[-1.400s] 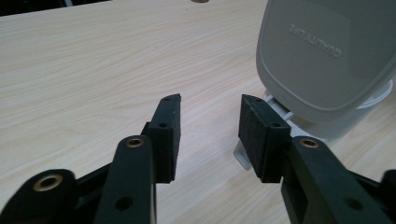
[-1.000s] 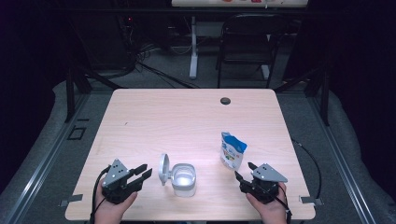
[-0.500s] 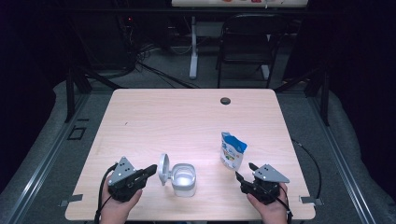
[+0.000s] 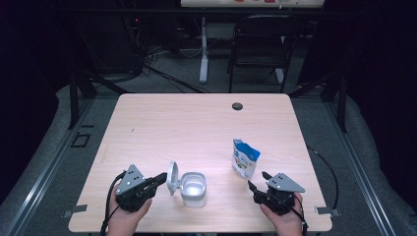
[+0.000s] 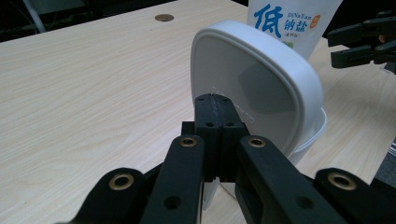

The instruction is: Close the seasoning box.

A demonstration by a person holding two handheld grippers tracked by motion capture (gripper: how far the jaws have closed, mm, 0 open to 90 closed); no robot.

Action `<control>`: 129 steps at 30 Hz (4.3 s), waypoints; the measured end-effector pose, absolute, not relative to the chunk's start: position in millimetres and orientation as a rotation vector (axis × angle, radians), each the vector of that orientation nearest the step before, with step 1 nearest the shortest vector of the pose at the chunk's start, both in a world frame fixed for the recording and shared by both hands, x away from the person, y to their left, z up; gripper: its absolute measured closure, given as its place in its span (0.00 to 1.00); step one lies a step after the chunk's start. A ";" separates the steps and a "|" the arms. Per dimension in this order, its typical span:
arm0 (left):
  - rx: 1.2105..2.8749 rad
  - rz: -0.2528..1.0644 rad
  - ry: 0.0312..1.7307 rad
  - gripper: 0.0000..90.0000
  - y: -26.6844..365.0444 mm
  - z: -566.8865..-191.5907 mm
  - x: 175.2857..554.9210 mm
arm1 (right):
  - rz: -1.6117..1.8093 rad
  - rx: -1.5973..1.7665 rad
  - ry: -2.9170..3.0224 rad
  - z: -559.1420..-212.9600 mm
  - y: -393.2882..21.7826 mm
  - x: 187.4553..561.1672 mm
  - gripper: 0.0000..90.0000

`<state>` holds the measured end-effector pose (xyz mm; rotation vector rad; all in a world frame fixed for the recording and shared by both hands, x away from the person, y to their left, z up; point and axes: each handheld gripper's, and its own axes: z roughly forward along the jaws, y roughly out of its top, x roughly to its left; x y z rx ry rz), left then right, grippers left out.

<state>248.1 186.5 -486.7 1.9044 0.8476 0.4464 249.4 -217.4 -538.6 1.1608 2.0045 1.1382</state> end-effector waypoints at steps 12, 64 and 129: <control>1.907 0.437 0.834 1.00 180.5 -485.8 248.1 | 1.133 1.149 2.016 -540.5 -215.4 249.3 0.45; 1.910 0.431 0.835 0.88 174.7 -487.1 250.3 | 1.144 1.191 1.996 -542.2 -221.5 250.2 0.45; 1.800 0.490 1.220 0.51 292.0 -548.6 241.4 | 1.149 1.207 1.978 -540.9 -226.6 247.6 0.44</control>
